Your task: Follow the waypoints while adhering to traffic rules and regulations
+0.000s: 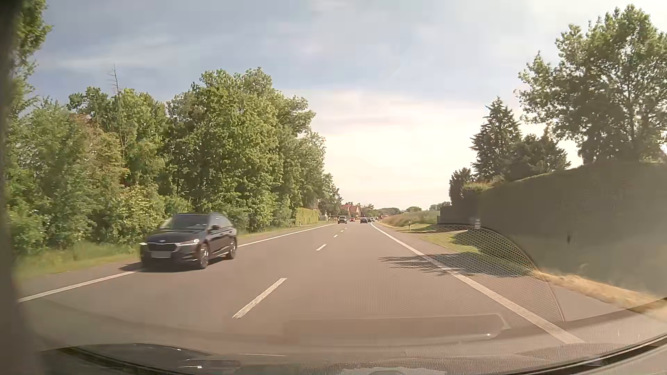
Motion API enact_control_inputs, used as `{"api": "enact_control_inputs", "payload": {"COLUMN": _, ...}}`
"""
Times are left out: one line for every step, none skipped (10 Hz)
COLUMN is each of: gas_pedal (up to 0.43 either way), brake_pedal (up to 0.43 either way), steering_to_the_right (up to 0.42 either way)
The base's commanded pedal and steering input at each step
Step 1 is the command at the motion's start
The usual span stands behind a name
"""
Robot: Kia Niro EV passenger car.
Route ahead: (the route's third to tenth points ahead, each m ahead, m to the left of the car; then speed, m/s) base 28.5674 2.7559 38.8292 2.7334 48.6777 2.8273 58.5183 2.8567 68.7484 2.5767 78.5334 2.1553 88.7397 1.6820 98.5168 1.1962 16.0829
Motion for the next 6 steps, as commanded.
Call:
{"api": "enact_control_inputs", "payload": {"gas_pedal": 0.169, "brake_pedal": 0.0, "steering_to_the_right": -0.001}}
{"api": "enact_control_inputs", "payload": {"gas_pedal": 0.169, "brake_pedal": 0.0, "steering_to_the_right": -0.001}}
{"api": "enact_control_inputs", "payload": {"gas_pedal": 0.169, "brake_pedal": 0.0, "steering_to_the_right": -0.001}}
{"api": "enact_control_inputs", "payload": {"gas_pedal": 0.169, "brake_pedal": 0.0, "steering_to_the_right": 0.0}}
{"api": "enact_control_inputs", "payload": {"gas_pedal": 0.169, "brake_pedal": 0.0, "steering_to_the_right": 0.0}}
{"api": "enact_control_inputs", "payload": {"gas_pedal": 0.169, "brake_pedal": 0.0, "steering_to_the_right": 0.0}}
